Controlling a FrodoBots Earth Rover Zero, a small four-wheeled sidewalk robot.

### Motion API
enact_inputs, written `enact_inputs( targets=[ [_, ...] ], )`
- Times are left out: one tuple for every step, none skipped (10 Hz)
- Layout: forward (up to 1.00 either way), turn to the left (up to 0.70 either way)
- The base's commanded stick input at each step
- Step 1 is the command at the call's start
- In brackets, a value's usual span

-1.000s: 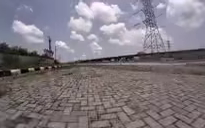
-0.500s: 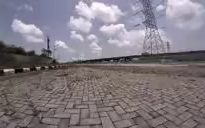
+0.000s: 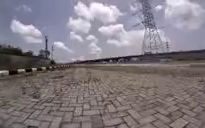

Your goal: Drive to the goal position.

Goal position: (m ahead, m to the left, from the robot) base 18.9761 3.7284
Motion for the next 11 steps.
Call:
enact_inputs(
  targets=[
    [1.00,0.21],
    [1.00,0.40],
    [1.00,0.40],
    [1.00,0.40],
    [1.00,0.33],
    [1.00,0.12],
    [1.00,0.00],
    [1.00,0.00],
    [1.00,0.00],
    [1.00,0.00],
    [1.00,0.00]
  ],
)
